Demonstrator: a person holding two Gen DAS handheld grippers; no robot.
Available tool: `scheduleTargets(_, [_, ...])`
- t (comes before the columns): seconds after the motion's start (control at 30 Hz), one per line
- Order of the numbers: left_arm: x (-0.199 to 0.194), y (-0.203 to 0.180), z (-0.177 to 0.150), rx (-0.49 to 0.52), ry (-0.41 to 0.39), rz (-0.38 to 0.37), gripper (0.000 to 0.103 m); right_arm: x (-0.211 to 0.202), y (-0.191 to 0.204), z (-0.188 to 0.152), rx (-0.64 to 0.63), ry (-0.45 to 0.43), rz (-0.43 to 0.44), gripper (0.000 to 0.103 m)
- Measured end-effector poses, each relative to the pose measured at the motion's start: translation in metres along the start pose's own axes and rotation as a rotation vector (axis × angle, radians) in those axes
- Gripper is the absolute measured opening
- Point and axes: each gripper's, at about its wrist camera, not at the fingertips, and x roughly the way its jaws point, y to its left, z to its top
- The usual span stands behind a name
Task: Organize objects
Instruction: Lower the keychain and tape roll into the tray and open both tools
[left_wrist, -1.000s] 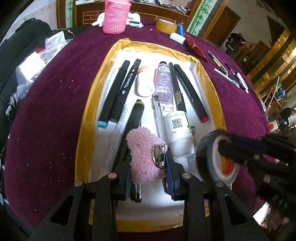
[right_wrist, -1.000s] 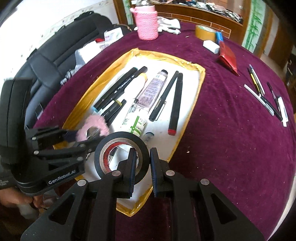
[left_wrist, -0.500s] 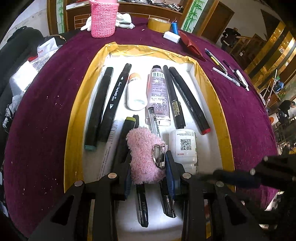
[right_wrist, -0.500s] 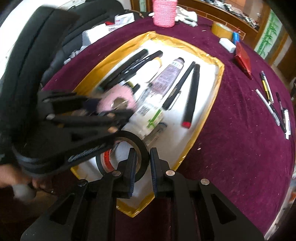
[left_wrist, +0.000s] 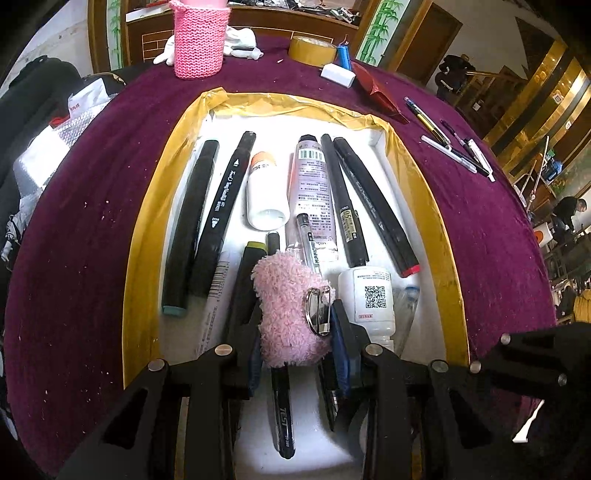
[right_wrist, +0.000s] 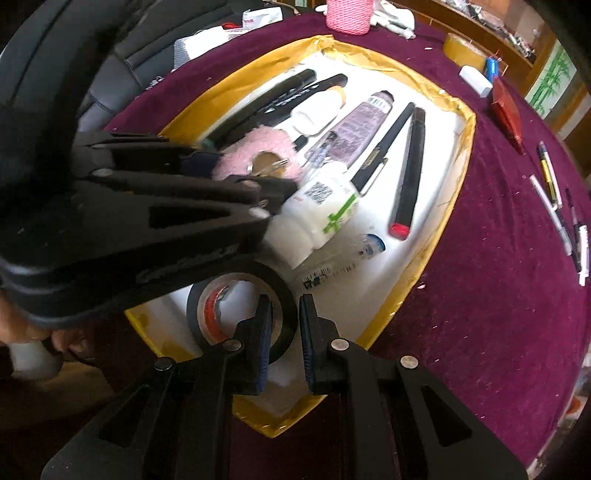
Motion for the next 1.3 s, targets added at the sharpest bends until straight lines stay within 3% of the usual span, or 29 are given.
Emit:
scheduleTargets(0.17, [-0.001, 0.002, -0.003, -0.014, 0.013, -0.008, 0.030, 0.003, -0.007, 0.005, 0.026, -0.006, -0.052, 0.013])
scheduleTargets(0.67, [0.001, 0.001, -0.003, -0.035, 0.023, -0.020, 0.031, -0.013, 0.011, -0.016, 0.015, 0.008, -0.006, 0.024])
scheduleTargets(1.3, [-0.034, 0.004, 0.004, -0.033, -0.037, 0.065, 0.043, -0.038, -0.007, -0.021, 0.108, -0.091, 0.038, 0.026])
